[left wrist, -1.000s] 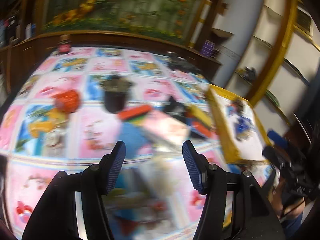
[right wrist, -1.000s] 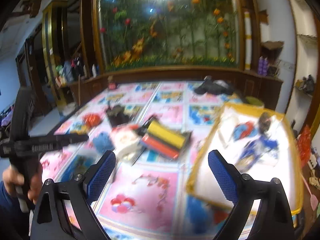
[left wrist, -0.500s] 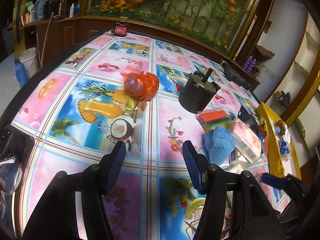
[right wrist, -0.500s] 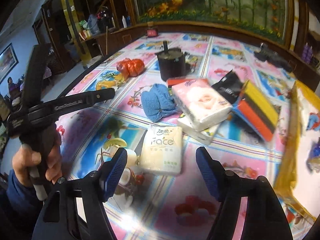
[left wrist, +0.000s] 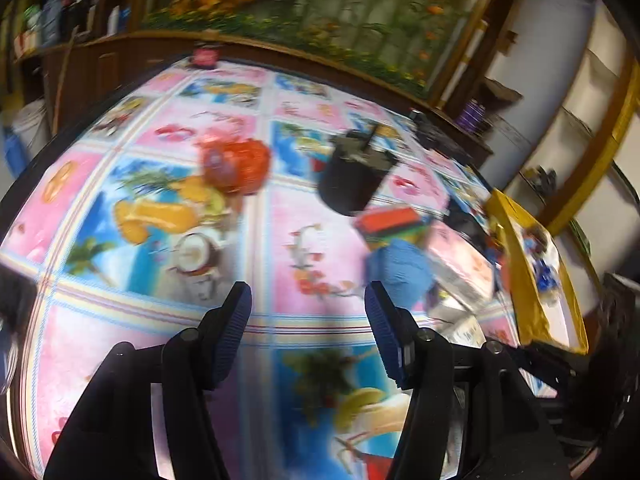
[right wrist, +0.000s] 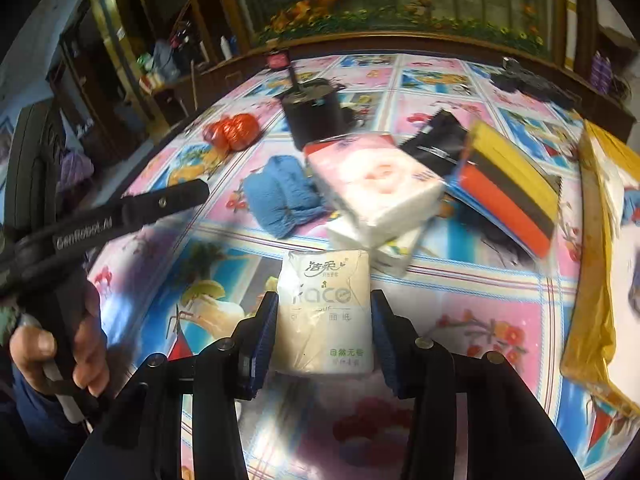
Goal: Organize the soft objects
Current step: 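Grasp the white Face tissue pack with the right tool while the left grasps the blue knit ball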
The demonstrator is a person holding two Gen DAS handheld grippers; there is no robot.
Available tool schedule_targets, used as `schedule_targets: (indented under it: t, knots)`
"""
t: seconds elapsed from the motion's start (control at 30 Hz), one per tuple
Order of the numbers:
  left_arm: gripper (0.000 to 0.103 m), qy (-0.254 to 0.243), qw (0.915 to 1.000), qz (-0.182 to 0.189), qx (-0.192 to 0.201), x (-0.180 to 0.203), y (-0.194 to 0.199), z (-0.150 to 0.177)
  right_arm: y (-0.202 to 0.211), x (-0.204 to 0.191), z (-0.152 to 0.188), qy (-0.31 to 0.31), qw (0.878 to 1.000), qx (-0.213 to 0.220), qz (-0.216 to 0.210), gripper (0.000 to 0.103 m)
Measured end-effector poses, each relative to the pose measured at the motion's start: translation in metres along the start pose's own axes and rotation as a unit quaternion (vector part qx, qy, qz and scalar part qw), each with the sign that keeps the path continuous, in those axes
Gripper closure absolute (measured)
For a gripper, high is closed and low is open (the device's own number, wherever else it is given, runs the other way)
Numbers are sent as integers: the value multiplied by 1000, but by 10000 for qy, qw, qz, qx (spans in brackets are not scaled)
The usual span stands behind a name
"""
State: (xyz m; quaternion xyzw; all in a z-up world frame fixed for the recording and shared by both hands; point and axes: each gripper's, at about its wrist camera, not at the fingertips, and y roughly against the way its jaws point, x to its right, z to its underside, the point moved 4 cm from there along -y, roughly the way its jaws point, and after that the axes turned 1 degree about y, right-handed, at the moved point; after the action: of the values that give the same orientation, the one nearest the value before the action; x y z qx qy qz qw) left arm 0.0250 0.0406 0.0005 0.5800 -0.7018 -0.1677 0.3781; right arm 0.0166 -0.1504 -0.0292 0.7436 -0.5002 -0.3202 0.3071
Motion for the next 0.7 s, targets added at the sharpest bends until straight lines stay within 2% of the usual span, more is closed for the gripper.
schedule_targets:
  t: [0.1, 0.23, 0.33, 0.43, 0.47, 0.5, 0.53, 0.7]
  knots:
    - [45, -430, 9985, 256, -199, 30, -3, -2, 7, 14, 3, -361, 9992, 54, -140, 59]
    - [45, -914, 9940, 140, -581, 55, -20, -3, 15, 10, 6, -243, 9993, 268, -25, 59]
    - [45, -1033, 9910, 89, -846, 60, -36, 1, 20, 9, 9, -192, 9991, 381, 9, 58]
    - [46, -927, 9912, 214, -925, 61, -47, -1, 21, 11, 11, -253, 9989, 393, -7, 58]
    - [48, -890, 9919, 245, -873, 61, -49, -3, 22, 11, 12, -272, 9988, 404, -2, 58]
    - [61, -879, 9925, 211, -826, 61, -50, -4, 22, 11, 12, -275, 9988, 400, -2, 58]
    - [69, -892, 9930, 144, -767, 61, -51, -6, 23, 12, 12, -283, 9988, 395, 0, 58]
    - [71, -1044, 9928, 67, -582, 63, -49, -3, 27, 13, 12, -325, 9986, 427, -8, 58]
